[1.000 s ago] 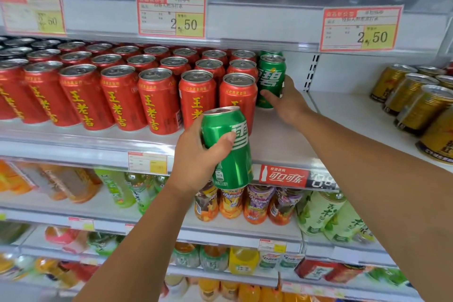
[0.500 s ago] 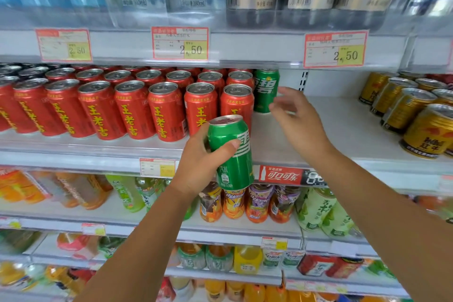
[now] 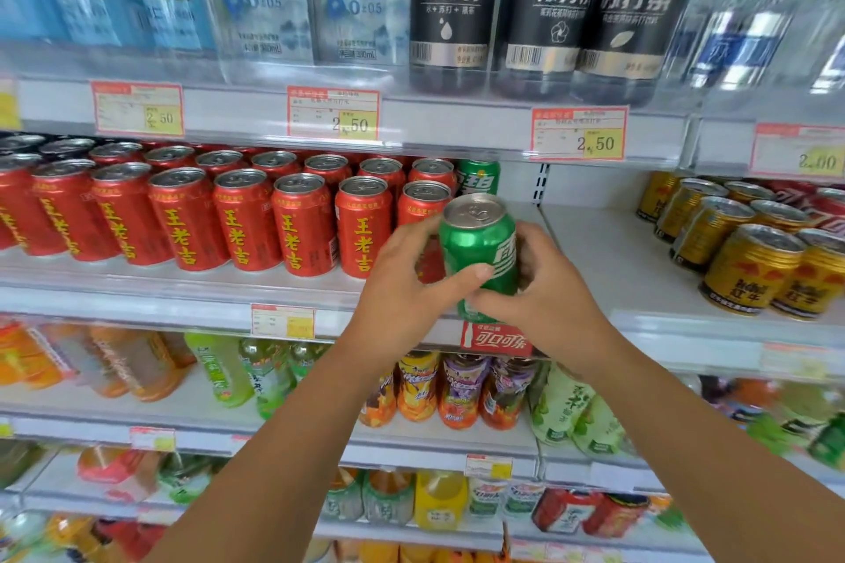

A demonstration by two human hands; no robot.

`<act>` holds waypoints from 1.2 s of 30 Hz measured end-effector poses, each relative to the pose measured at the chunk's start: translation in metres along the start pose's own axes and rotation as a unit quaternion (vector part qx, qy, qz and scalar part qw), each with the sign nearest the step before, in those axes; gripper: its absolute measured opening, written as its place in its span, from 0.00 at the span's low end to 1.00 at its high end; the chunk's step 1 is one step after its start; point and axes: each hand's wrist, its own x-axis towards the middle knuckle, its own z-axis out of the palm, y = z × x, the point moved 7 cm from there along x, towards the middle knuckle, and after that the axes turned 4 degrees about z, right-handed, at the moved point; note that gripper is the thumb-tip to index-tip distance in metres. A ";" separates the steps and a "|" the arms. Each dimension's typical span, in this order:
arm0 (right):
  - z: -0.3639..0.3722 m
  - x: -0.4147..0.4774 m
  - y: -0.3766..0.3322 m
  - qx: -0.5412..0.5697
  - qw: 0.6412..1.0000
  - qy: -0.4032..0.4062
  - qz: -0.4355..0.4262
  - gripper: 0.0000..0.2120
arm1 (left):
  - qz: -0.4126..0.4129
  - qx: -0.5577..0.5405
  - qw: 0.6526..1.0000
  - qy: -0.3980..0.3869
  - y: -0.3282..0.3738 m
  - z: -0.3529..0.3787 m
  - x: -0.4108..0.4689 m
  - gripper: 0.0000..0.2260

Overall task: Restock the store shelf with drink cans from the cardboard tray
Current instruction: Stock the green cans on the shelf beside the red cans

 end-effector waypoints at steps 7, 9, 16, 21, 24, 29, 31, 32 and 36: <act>-0.022 0.052 0.029 -0.064 0.989 0.113 0.065 0.26 | 0.073 0.291 0.954 -0.022 -0.060 -0.017 -0.018 0.26; -0.019 0.063 0.031 -0.072 0.990 0.106 0.055 0.21 | 0.102 0.306 0.947 0.002 -0.064 -0.012 -0.020 0.22; -0.002 0.100 0.044 -0.092 0.991 0.081 0.058 0.35 | 0.135 0.336 0.932 0.012 -0.066 -0.009 -0.020 0.19; -0.006 0.100 0.058 -0.082 0.990 0.046 0.106 0.37 | 0.128 0.342 0.931 0.015 -0.068 -0.009 -0.021 0.18; -0.009 0.099 0.062 -0.108 0.988 0.056 0.099 0.36 | 0.131 0.344 0.930 0.014 -0.067 -0.008 -0.021 0.18; -0.005 0.106 0.058 -0.131 0.984 0.088 0.087 0.36 | 0.128 0.341 0.931 0.014 -0.066 -0.009 -0.022 0.17; -0.004 0.111 0.059 -0.129 0.982 0.101 0.088 0.36 | 0.131 0.342 0.931 0.014 -0.065 -0.009 -0.021 0.17; -0.003 0.113 0.061 -0.129 0.982 0.103 0.093 0.36 | 0.133 0.340 0.931 0.015 -0.065 -0.009 -0.021 0.17; 0.002 0.115 0.063 -0.129 0.981 0.114 0.091 0.33 | 0.145 0.339 0.929 0.017 -0.065 -0.009 -0.021 0.17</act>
